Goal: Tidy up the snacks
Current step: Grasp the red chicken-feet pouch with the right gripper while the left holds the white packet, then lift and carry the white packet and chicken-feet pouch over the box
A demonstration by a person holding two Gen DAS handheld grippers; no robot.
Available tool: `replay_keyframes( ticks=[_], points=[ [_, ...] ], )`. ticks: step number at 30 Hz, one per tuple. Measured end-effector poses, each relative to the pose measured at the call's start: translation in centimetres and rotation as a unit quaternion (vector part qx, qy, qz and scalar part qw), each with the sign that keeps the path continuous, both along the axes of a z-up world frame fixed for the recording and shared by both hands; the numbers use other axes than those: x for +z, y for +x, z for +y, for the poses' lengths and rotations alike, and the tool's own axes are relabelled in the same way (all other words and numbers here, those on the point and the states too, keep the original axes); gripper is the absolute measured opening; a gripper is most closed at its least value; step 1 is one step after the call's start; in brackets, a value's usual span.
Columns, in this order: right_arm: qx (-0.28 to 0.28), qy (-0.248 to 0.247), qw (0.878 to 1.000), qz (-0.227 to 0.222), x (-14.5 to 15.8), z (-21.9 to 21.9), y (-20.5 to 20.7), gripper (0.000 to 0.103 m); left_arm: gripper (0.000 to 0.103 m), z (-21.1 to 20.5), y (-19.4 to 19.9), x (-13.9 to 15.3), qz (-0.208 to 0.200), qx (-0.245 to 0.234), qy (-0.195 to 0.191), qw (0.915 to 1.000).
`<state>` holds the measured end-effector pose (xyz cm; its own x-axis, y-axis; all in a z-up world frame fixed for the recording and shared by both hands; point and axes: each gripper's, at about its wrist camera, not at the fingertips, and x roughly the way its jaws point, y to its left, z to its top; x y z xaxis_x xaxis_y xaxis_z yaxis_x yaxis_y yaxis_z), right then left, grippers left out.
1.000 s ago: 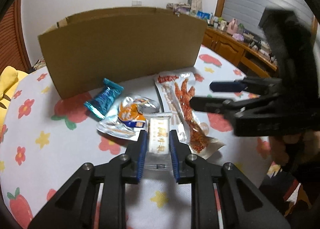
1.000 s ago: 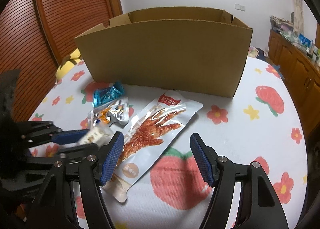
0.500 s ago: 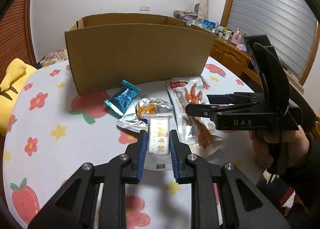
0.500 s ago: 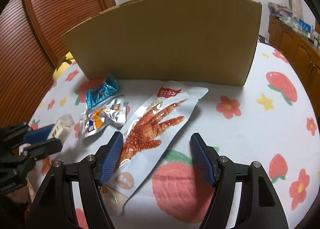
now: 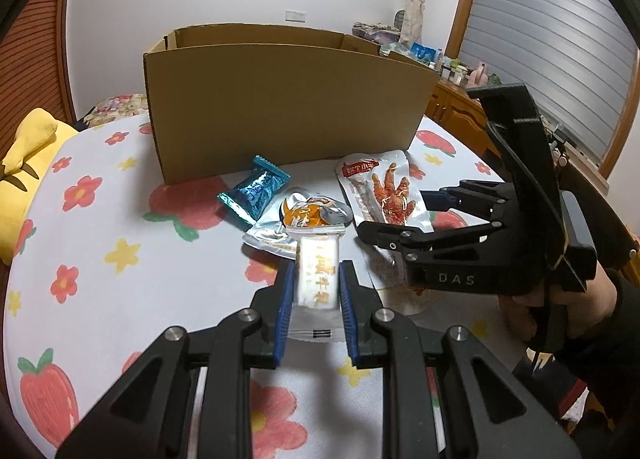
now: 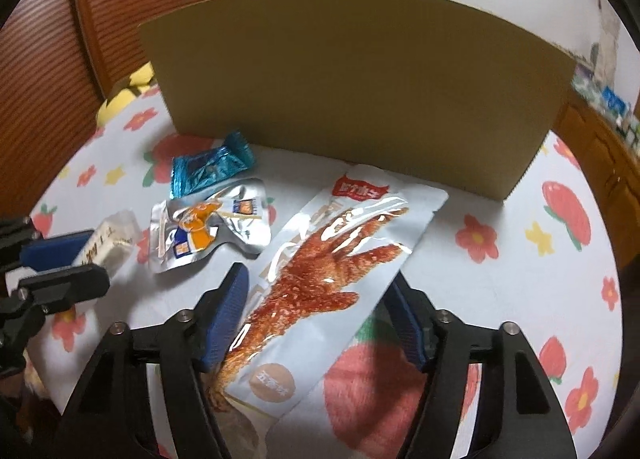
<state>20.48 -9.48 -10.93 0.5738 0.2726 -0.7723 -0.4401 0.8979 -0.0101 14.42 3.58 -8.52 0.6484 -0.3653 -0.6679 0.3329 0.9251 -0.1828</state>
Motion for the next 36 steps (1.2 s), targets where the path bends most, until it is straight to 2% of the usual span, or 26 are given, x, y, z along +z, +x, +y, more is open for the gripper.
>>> replay_keyframes(
  ticks=[6,12,21,36],
  points=[
    [0.003,0.003,1.000,0.001,0.2,0.1,-0.5,0.041,0.020,0.2,-0.1,0.3,-0.003,0.004,-0.001,1.0000],
    [-0.003,0.006,1.000,0.000,0.7,-0.5,-1.2,0.031,0.020,0.3,-0.3,0.5,-0.006,0.007,-0.003,1.0000],
    [-0.007,0.025,1.000,-0.013,1.9,-2.0,-2.4,0.024,0.020,0.3,-0.3,0.9,-0.010,0.007,-0.003,0.9999],
    [-0.008,0.038,0.998,-0.041,3.8,-3.1,-3.6,0.022,0.020,0.2,0.1,2.7,-0.031,0.009,0.004,0.9995]
  ],
)
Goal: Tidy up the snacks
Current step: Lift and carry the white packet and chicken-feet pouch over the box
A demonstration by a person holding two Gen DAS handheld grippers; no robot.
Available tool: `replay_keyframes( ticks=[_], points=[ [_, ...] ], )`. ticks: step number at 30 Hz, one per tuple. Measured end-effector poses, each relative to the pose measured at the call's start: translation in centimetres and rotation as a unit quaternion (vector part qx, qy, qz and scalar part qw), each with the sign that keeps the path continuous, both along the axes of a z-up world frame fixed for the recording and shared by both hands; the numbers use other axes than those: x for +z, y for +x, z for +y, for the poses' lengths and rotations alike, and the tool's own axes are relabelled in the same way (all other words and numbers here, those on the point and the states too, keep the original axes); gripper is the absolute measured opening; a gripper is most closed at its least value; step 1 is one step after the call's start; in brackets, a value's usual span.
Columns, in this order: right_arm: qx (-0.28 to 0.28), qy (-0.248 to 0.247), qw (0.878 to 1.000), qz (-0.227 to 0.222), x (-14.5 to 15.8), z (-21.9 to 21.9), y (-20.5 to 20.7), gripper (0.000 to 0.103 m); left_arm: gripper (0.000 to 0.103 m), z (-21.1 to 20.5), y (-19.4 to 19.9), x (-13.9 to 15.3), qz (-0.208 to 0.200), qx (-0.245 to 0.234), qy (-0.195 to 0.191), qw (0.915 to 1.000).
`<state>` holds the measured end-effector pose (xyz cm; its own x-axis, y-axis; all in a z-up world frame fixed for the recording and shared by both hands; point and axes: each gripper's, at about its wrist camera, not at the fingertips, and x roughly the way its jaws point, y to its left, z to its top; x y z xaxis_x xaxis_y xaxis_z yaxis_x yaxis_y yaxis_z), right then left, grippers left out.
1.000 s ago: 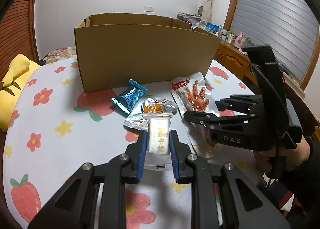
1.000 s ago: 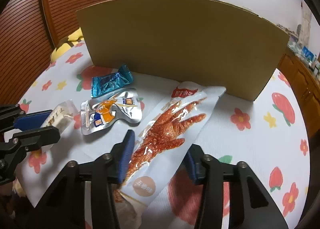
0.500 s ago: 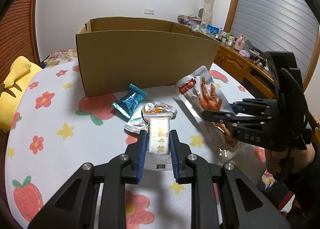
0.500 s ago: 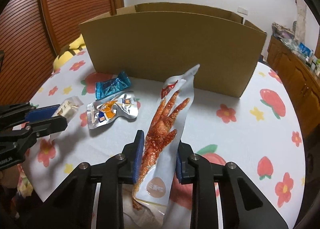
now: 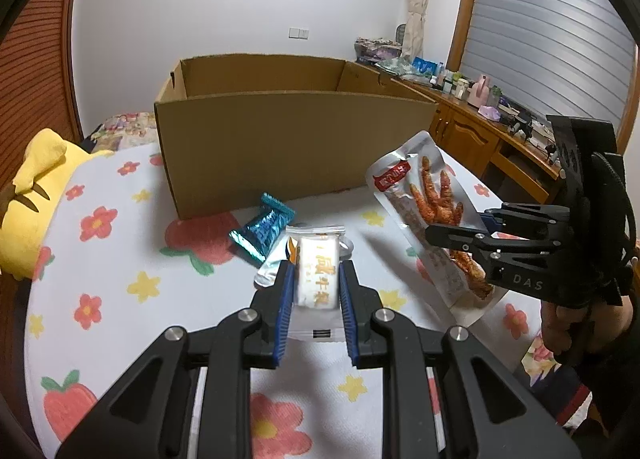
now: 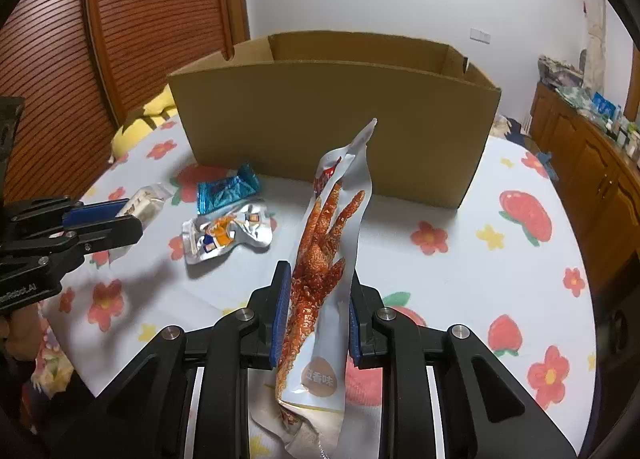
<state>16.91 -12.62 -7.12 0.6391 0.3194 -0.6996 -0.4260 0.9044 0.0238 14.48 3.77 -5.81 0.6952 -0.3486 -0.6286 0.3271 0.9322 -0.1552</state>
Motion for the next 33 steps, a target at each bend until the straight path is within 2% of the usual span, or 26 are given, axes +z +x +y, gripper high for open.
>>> replay_keyframes(
  ticks=[8,21,27,33],
  points=[
    [0.000,0.014,1.000,-0.024,2.5,-0.6,-0.2,0.022,0.020,0.4,0.4,1.9,-0.019,0.003,0.002,0.9998],
    [0.010,0.014,0.995,-0.100,9.8,-0.7,1.7,0.022,0.020,0.5,3.4,6.2,-0.063,-0.001,0.014,0.9979],
    [0.015,0.019,0.993,-0.114,11.1,-0.9,3.1,0.022,0.020,0.6,5.9,7.9,-0.077,0.000,0.020,0.9969],
    [0.023,0.017,0.993,-0.119,11.6,-0.4,5.4,0.022,0.020,0.5,9.0,8.5,-0.075,0.003,0.020,0.9969]
  ],
)
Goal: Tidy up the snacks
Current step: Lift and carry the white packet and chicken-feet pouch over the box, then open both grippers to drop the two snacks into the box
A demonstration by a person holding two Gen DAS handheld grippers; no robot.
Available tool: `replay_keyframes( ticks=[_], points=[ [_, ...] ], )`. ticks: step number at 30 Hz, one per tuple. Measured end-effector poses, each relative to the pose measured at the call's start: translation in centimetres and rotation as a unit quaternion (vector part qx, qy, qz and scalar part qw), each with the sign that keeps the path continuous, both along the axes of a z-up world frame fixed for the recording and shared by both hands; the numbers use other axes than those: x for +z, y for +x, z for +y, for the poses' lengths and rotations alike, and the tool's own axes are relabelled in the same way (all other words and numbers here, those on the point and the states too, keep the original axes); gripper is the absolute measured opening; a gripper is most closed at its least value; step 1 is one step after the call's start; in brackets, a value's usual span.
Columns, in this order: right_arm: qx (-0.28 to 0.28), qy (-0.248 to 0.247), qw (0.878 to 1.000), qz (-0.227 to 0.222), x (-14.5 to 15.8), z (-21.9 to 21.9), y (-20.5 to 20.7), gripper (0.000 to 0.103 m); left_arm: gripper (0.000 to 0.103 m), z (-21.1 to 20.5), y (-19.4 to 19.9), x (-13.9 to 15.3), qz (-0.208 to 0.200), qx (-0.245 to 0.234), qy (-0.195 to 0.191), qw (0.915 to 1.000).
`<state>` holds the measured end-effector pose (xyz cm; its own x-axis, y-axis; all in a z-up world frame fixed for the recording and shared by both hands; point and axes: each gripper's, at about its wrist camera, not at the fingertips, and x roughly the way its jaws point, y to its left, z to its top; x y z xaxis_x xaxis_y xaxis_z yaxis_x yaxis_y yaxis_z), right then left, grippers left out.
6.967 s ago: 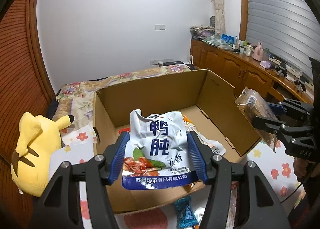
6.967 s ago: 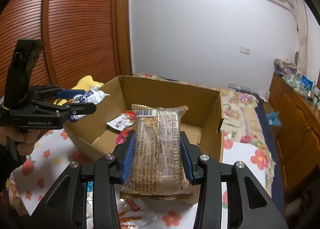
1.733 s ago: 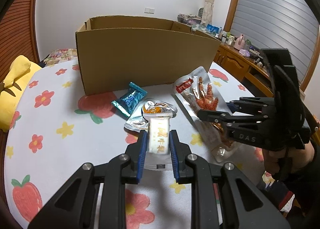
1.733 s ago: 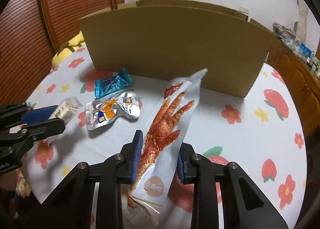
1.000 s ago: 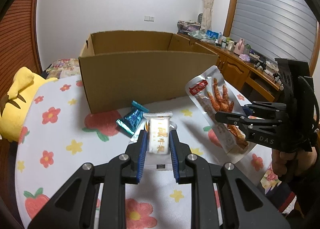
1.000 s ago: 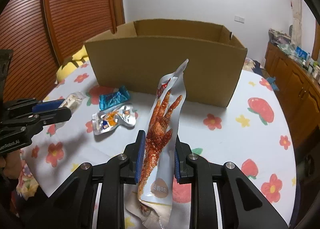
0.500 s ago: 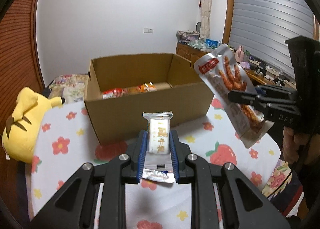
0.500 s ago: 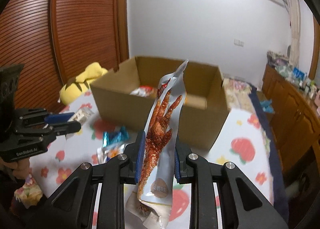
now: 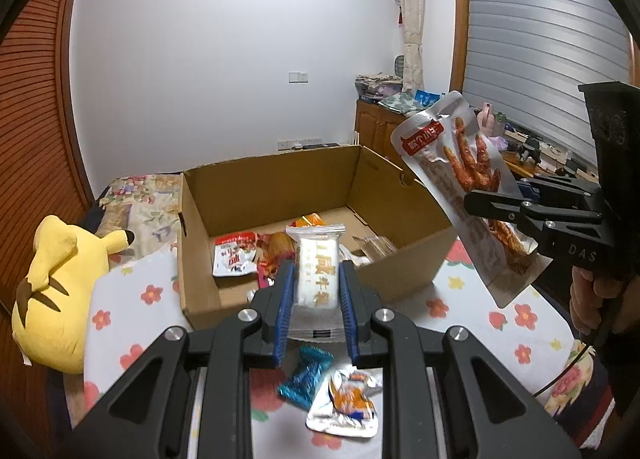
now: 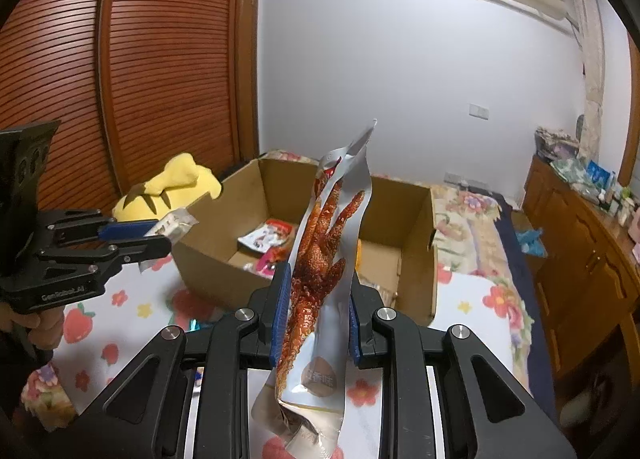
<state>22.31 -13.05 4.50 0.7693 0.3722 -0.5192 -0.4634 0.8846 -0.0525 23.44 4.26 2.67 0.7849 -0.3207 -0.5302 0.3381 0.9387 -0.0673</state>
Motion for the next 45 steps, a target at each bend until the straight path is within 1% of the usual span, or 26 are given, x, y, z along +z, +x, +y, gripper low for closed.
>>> replay_keyframes(
  ticks=[6,11,15,19,21,28,31,45],
  points=[
    [0.002,-0.004,1.000,-0.003,0.4,0.4,2.9,0.022,0.020,-0.2,2.9,-0.1,0.005,0.007,0.003,1.0000],
    [-0.003,-0.006,1.000,0.001,0.2,0.1,5.7,0.022,0.020,-0.2,5.2,-0.6,0.013,0.016,0.008,0.9998],
    [-0.008,-0.011,1.000,-0.001,0.2,-0.1,7.7,0.022,0.020,-0.1,6.6,-1.2,0.022,0.025,0.010,0.9994],
    [-0.017,-0.020,1.000,-0.010,0.2,-0.6,9.2,0.022,0.020,-0.5,7.6,-1.9,0.031,0.030,0.024,0.9988],
    [-0.017,-0.024,1.000,-0.008,-0.2,-0.8,9.9,0.022,0.020,-0.8,7.9,-2.2,0.036,0.031,0.028,0.9985],
    [-0.017,-0.038,0.999,0.002,-1.8,-1.0,11.3,0.022,0.021,-1.8,9.2,-2.5,0.043,0.025,0.040,0.9980],
    [-0.016,-0.043,0.999,0.007,-2.2,-1.0,11.7,0.022,0.021,-2.1,9.4,-2.3,0.040,0.023,0.046,0.9979],
    [-0.006,-0.064,0.997,0.036,-4.4,0.1,12.2,0.023,0.022,-1.7,9.1,-2.5,0.039,0.022,0.040,0.9982]
  ],
)
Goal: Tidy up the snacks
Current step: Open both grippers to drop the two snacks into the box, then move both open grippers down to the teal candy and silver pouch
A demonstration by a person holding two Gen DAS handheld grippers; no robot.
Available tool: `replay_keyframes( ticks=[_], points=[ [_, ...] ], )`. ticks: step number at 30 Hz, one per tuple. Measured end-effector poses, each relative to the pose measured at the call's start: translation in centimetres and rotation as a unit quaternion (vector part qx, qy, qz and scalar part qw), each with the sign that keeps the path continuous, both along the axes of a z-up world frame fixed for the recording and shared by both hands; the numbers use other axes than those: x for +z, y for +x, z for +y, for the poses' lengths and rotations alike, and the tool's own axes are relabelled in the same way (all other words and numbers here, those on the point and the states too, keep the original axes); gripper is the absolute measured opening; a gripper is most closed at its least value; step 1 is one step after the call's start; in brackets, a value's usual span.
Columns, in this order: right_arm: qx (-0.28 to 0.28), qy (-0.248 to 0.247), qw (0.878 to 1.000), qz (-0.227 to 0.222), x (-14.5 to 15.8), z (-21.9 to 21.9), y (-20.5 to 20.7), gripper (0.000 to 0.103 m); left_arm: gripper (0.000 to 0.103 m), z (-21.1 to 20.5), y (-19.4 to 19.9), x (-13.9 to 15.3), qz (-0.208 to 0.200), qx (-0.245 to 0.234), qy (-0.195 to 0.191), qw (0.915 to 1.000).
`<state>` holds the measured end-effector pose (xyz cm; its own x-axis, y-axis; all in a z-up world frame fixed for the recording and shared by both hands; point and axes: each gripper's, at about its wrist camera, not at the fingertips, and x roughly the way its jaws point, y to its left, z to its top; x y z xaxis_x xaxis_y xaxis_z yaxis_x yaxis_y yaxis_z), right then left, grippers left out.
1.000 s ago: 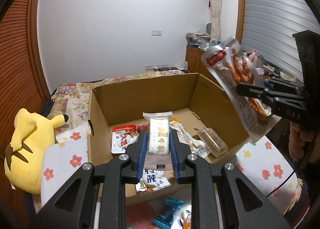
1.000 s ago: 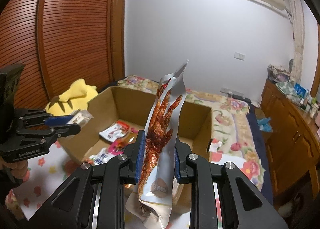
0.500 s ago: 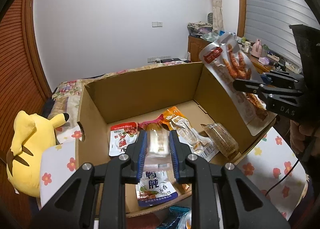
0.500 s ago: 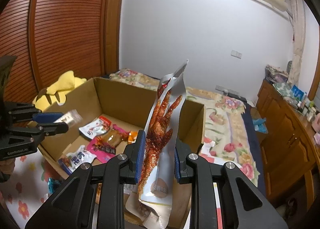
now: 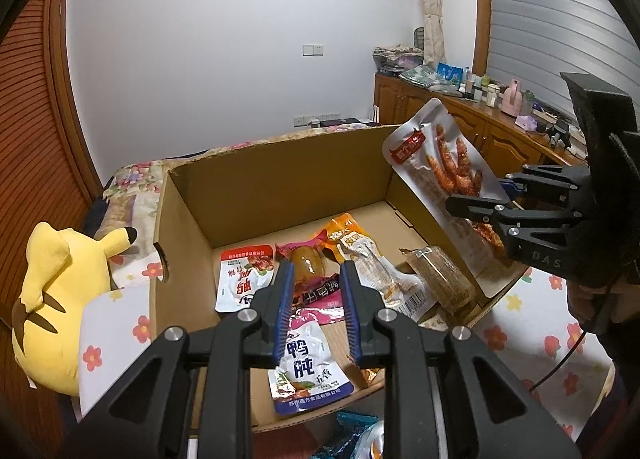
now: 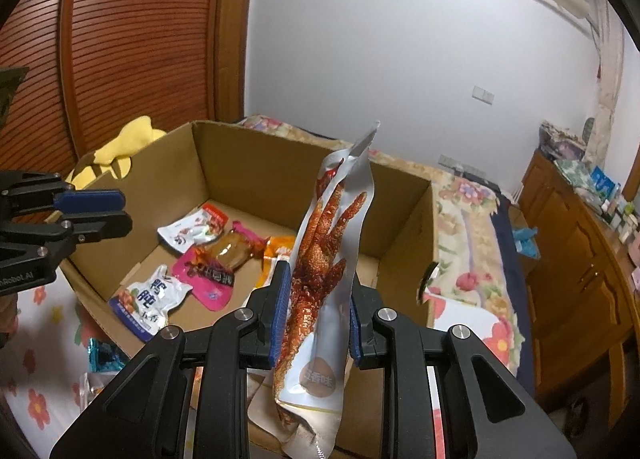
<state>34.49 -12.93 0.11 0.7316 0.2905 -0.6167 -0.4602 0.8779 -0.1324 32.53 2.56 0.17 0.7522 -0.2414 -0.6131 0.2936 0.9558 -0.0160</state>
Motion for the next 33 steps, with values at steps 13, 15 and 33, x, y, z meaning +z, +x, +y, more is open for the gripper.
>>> replay_keyframes(
  ticks=[13,15,33],
  points=[
    [0.005,0.004,1.000,0.001,-0.1,-0.1,-0.6,0.012,0.023,0.1,-0.8,0.2,-0.003,-0.002,0.004,1.0000],
    [0.006,0.009,1.000,0.002,0.1,-0.1,-1.0,0.013,0.023,0.0,-1.3,0.4,-0.004,-0.004,0.004,1.0000],
    [0.017,0.064,0.998,-0.013,3.3,0.0,-10.9,0.022,0.039,1.2,-9.6,0.5,-0.011,-0.004,-0.006,0.9999]
  ],
)
